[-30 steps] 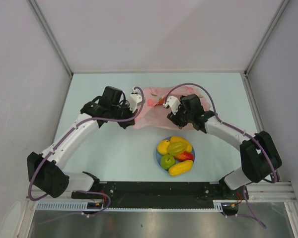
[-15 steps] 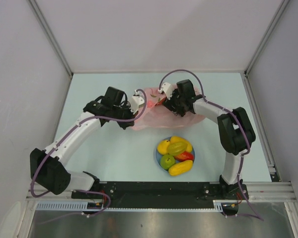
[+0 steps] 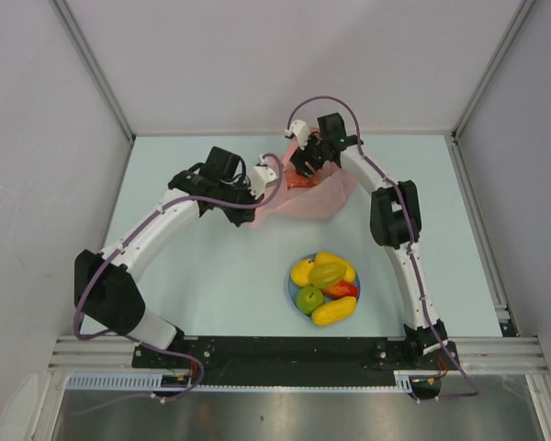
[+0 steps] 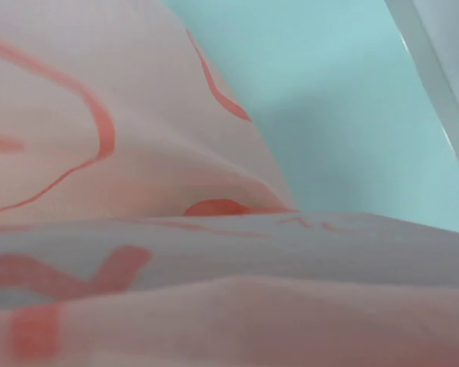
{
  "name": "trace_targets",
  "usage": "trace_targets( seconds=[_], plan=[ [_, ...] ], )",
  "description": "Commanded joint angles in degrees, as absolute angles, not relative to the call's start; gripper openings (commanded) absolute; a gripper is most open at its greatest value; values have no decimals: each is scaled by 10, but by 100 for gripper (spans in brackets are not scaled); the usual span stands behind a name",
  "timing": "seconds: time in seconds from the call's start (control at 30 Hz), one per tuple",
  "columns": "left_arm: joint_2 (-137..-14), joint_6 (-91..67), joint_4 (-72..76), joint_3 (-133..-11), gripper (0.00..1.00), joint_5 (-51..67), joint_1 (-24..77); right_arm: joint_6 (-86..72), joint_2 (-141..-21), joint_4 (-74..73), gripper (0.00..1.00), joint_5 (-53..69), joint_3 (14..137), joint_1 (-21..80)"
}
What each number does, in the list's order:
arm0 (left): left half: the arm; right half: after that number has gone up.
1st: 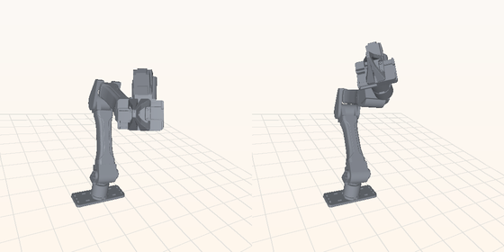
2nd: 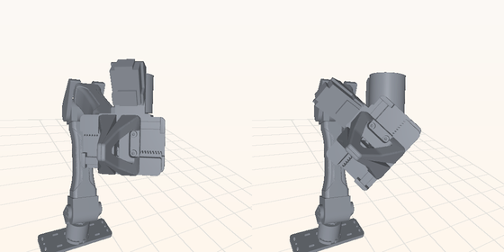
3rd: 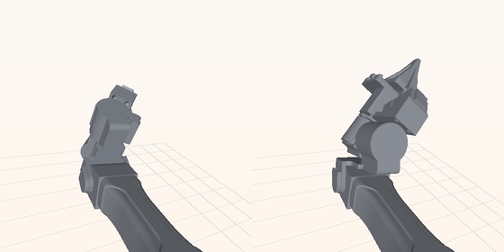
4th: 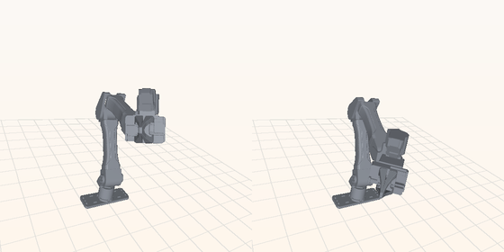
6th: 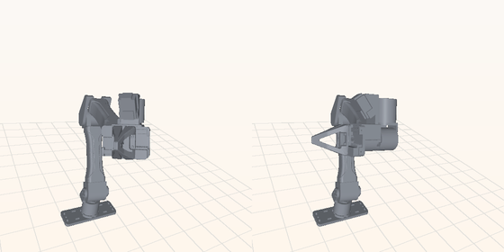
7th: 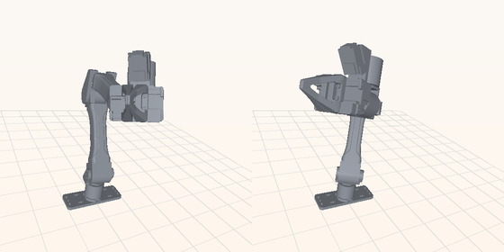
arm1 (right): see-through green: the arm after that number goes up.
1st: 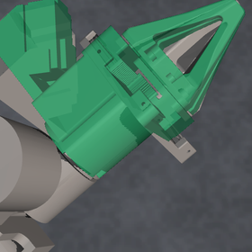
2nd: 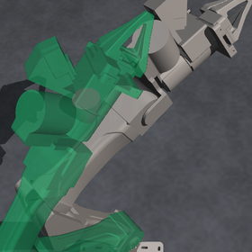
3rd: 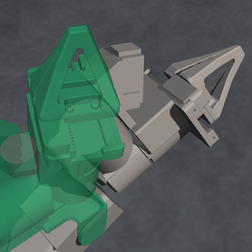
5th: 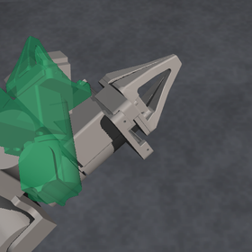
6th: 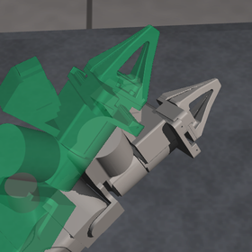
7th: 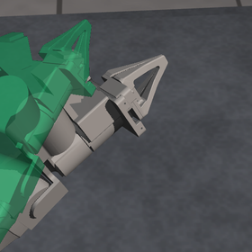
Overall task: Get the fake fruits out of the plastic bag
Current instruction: Take out the fake fruit from the plastic bag.
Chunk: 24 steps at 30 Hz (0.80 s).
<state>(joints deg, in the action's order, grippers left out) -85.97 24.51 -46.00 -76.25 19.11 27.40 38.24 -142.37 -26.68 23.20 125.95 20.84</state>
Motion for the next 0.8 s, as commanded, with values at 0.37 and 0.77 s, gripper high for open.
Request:
trace_targets(
  seconds=[0.37, 0.77],
  plan=[
    [-915, 226, -460, -840, 0, 183, 272, 448, -1383, -417, 59, 255, 1160, 235],
    [-955, 205, -438, -881, 0, 156, 271, 414, -1222, -390, 5, 258, 1092, 203]
  ],
)
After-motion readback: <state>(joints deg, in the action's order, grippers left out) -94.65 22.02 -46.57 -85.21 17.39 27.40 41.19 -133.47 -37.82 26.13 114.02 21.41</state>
